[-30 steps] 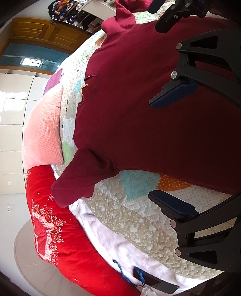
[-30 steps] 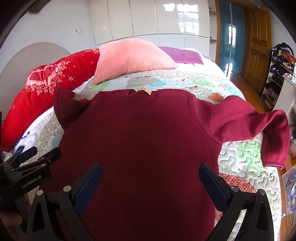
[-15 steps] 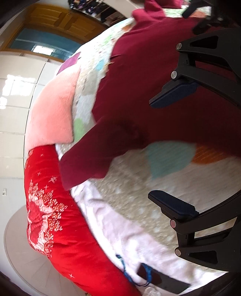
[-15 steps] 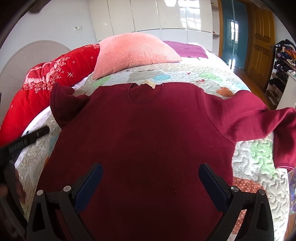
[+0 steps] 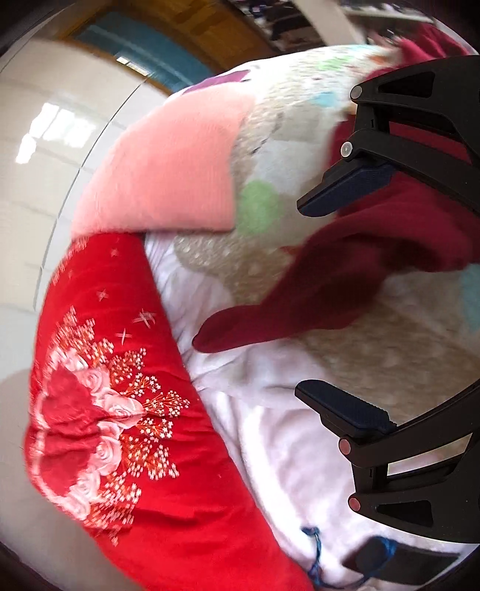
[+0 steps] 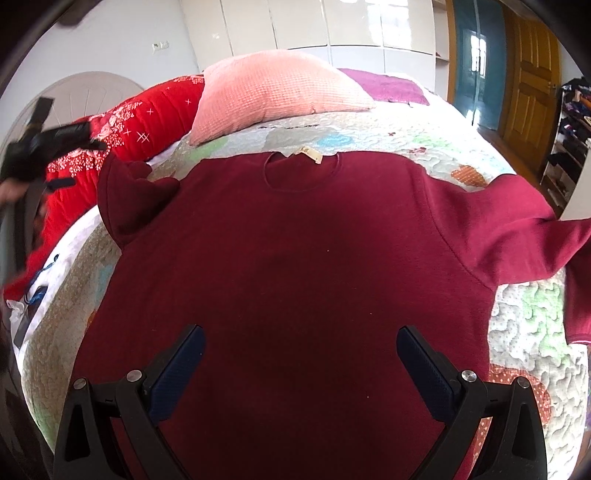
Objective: Fold small clothes
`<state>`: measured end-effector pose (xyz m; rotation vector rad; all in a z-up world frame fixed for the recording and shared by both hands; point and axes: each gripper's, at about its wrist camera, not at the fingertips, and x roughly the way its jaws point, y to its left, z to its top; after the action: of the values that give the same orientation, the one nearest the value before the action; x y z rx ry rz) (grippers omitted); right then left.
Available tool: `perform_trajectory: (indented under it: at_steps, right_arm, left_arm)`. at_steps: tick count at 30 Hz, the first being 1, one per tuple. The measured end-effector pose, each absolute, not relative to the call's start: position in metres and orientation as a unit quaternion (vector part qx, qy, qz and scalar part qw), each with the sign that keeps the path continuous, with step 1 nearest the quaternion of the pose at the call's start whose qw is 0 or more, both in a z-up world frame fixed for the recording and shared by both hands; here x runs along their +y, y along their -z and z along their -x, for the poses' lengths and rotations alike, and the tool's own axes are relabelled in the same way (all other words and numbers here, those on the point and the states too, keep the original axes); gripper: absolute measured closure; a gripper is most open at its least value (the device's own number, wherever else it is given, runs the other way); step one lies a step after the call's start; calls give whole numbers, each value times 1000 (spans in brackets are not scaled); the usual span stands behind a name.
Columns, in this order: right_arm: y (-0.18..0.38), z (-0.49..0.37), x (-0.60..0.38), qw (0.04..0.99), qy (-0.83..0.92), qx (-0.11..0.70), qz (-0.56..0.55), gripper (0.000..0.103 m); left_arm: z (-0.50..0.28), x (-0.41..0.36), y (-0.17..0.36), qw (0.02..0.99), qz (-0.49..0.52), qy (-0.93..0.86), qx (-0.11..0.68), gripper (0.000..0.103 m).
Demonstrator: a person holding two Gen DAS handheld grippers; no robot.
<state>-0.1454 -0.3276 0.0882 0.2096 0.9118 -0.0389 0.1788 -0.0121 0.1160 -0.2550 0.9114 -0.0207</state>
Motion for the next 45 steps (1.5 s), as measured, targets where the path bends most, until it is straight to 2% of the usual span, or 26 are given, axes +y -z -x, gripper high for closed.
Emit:
perform_trajectory:
  at_steps: [7,8,9,10,11,12,15,18,21,26,32,34,35,36,38,40,45]
  right_arm:
    - [-81,134,-329,885,11,453,-105,0]
    - [-81,133,-329,885,11,453,-105,0]
    - [-80,131,-329,885,10,454,-104,0]
    - [-80,129,-329,884,10,455,-104,0]
    - [-80,127,-328,884,10,455,-105,0]
    - [-80,127,-328,884,10,455,-107,0]
    - [-84,126,-323,885,-2,453,-109,0]
    - [-89,128,-317,889,-13,446,-100,0]
    - [-93,132,-311,890,-23,445,-96,0]
    - [-97,146,-297,887,-39,450,-97,0]
    - [-118,175,-277,894,-69,433,-88,0]
    - [-127,184,-276,899,-70,425,-85,0]
    - [-130,187,-277,900,-70,422,-86,0]
    - [-131,188,-278,900,-69,420,-87,0]
    - [-135,196,-282,902,-67,415,-95,0]
    - [-139,203,-285,904,-67,409,-102,0]
    - [-143,219,-296,907,-61,403,-106,0]
  left_arm:
    - [-231,1,-75,866,105,-37,487,14]
    - [-233,2,-69,865,103,-32,490,26]
    - [-234,3,-64,862,105,-24,495,50]
    - [-234,5,-58,855,109,-15,506,63]
    - [-232,8,-54,850,115,-10,513,81]
    - [-226,14,-55,852,124,-7,509,88]
    - [-194,28,-73,872,125,-12,474,94]
    - [-142,52,-99,893,119,-30,433,94]
    - [-96,85,-99,898,139,-69,412,94]
    - [-52,117,-65,871,161,-103,452,94]
    - [20,125,-85,874,187,-91,440,93]
    - [43,117,-98,878,183,-85,435,86]
    - [51,112,-105,881,181,-80,430,75]
    - [60,105,-112,885,179,-75,423,58]
    - [76,94,-126,896,181,-65,400,37]
    - [88,81,-140,910,173,-56,374,32]
    - [99,38,-150,919,115,-7,377,31]
